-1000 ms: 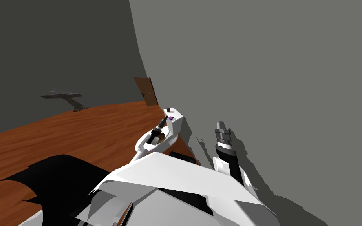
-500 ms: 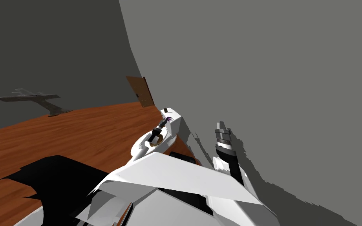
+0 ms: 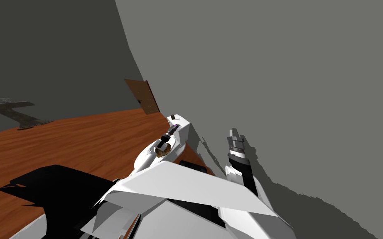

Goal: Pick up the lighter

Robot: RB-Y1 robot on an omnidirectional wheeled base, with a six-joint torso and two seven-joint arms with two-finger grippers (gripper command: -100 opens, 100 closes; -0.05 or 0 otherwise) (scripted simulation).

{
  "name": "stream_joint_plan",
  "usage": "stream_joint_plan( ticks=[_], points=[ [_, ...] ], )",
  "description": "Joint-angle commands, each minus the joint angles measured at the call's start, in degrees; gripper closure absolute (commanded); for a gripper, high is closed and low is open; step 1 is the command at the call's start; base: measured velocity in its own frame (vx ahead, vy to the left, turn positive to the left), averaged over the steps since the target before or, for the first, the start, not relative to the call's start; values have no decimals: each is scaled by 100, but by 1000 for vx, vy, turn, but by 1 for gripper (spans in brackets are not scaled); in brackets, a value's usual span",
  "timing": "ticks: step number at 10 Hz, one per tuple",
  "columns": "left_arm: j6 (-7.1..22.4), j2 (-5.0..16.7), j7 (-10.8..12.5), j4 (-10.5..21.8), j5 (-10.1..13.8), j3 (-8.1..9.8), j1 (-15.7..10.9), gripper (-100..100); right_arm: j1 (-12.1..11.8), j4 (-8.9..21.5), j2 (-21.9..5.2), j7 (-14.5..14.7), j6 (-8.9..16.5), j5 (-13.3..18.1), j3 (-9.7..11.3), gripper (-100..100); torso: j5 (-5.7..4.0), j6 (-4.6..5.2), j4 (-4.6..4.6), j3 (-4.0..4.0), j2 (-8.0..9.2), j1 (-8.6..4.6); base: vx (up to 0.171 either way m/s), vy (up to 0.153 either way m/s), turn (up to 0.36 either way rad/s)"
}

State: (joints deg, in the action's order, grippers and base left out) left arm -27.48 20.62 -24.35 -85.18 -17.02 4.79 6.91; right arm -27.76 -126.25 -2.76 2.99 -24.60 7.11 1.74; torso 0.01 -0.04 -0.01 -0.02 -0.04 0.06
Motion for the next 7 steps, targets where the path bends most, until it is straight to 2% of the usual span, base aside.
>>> stream_joint_plan(
  ticks=[1, 5, 7],
  points=[
    [-29, 101, -178, 279, -80, 21, -117, -100, 0, 0, 0, 0, 0, 0, 0, 0, 0, 0, 0, 0, 0, 0, -3, 24, -157],
    [-57, 367, -492, 800, -235, 56, -370, -100, -1, 0, 0, 0, 0, 0, 0, 0, 0, -2, 0, 0, 0, 1, -4, 21, -123],
    [-76, 583, -664, 1074, -321, 71, -510, -100, 0, 0, 0, 0, 0, 0, 0, 0, 1, 0, -1, -2, -2, 0, -6, 13, -137]
  ],
)
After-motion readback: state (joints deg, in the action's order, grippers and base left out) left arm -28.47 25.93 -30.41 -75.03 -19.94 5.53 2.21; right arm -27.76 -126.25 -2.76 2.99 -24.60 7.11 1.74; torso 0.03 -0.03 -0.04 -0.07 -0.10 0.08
